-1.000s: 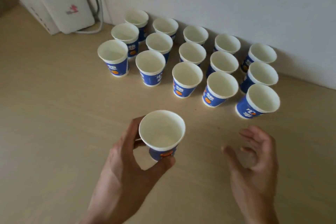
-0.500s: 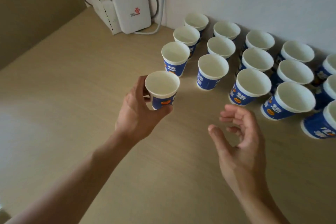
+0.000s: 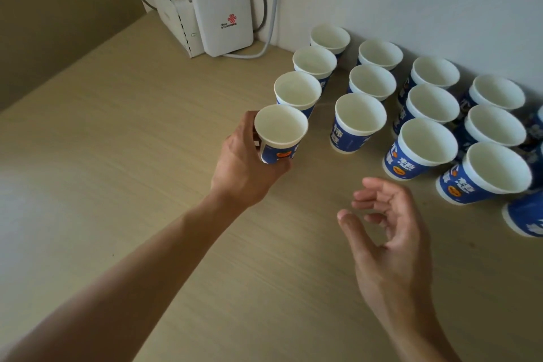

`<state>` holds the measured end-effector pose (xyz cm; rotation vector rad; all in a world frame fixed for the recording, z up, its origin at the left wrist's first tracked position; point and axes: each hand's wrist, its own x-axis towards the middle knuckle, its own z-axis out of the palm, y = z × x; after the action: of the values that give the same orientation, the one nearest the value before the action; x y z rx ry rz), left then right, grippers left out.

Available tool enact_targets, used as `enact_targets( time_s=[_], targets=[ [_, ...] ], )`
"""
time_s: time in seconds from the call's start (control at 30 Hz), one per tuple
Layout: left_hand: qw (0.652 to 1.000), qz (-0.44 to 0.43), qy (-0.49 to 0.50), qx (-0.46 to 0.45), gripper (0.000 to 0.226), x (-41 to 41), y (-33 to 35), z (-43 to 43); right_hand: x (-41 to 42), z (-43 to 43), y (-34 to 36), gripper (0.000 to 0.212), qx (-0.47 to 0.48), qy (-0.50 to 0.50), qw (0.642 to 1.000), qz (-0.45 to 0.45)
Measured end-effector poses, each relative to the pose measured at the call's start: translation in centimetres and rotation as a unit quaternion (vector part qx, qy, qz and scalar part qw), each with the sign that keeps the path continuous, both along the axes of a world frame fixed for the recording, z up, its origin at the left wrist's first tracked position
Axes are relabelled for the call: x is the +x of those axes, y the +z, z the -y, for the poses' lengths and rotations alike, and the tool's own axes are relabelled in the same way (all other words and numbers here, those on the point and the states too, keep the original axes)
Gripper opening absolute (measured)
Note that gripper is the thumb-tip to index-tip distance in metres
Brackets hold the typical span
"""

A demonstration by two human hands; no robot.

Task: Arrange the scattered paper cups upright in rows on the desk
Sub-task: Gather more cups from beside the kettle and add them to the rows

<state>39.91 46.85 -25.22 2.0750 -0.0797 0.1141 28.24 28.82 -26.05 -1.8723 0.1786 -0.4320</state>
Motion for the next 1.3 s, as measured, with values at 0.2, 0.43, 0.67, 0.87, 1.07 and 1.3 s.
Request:
enact_targets(
  time_s=[0.2, 0.43, 0.67, 0.87, 1.07, 1.3],
  targets=[
    [1.0, -0.009, 0.01, 0.0, 0.064, 0.2, -0.1, -0.1, -0.1, 0.3, 0.2, 0.042, 0.003, -0.005, 1.0, 0.003],
    [1.0, -0.006, 0.006, -0.006, 0.067, 0.5, -0.3, -0.4, -0.5, 0.4, 0.0, 0.043, 0.003, -0.014, 1.0, -0.004],
    [1.0, 0.0, -0.003, 0.006, 0.069, 0.8, -0.6, -0.5, -1.9, 0.9, -0.2, 0.049, 0.012, -0.016, 1.0, -0.022],
    [1.0, -0.002, -0.016, 0.025, 0.077, 0.1, -0.6, -1.4, -3.7, 2.3, -0.2, 0.049, 0.022, -0.046, 0.998, -0.036],
    [0.993, -0.089, 0.073, 0.004, 0.083, -7.8, 2.3, -2.3, -6.8, 3.3, 3.9, 0.043, 0.035, -0.1, 0.992, -0.073],
    [0.986, -0.16, 0.008, -0.042, 0.066, -19.0, 10.8, 1.9, -14.0, 3.5, 11.7, 0.04, 0.076, -0.167, 0.969, -0.168]
  ],
)
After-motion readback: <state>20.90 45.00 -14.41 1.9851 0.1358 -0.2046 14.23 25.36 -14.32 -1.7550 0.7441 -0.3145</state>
